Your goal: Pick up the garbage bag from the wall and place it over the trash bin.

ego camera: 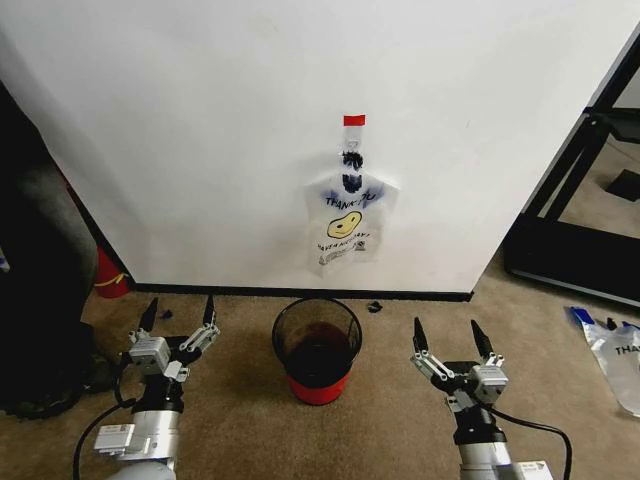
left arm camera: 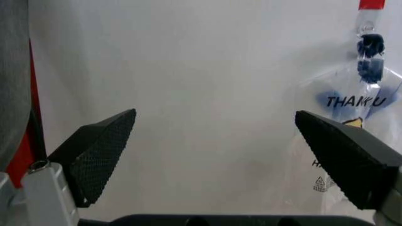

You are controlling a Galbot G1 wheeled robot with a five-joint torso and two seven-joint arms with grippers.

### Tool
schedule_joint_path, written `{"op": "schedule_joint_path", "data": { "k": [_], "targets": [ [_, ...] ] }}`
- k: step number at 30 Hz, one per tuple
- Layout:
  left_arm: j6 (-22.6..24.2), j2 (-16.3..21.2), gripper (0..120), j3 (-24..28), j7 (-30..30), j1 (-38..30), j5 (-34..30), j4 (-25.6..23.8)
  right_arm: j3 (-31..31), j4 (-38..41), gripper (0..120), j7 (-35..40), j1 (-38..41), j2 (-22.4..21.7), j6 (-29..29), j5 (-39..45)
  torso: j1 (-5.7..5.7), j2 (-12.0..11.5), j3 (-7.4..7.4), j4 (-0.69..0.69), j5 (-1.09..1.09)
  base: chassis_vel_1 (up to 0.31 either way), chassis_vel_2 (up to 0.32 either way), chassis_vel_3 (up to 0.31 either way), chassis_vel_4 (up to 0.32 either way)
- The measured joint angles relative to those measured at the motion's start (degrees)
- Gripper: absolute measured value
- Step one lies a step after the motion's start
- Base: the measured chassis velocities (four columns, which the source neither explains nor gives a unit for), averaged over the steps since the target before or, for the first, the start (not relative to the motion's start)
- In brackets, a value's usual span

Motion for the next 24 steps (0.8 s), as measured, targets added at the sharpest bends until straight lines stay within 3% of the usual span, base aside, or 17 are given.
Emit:
{"op": "schedule_joint_path", "data": {
  "k": [11,21,24],
  "targets": [
    [0.08,0.55,100,-0.16,-0.01,-0.52,-0.56,1.23,0.07,0.03,100,0.56,-0.19,-0.09,-0.75,1.23,0.00,0.00,0.00,0.00,0.00,0.000,0.000,0.000,0.000],
    [0.15,-0.04,99,0.43,-0.03,0.42,-0.15,1.14,-1.79,-2.94,100,-2.03,6.98,-6.43,-8.66,26.24,0.00,0.00,0.00,-0.01,0.02,0.000,0.000,0.000,0.000],
    [0.15,0.00,99,0.42,-0.02,0.44,-0.15,1.14,-1.79,-3.55,100,-2.49,8.77,-7.40,-9.70,29.52,0.00,0.00,0.00,0.01,0.01,0.000,0.000,0.000,0.000]
  ]
}}
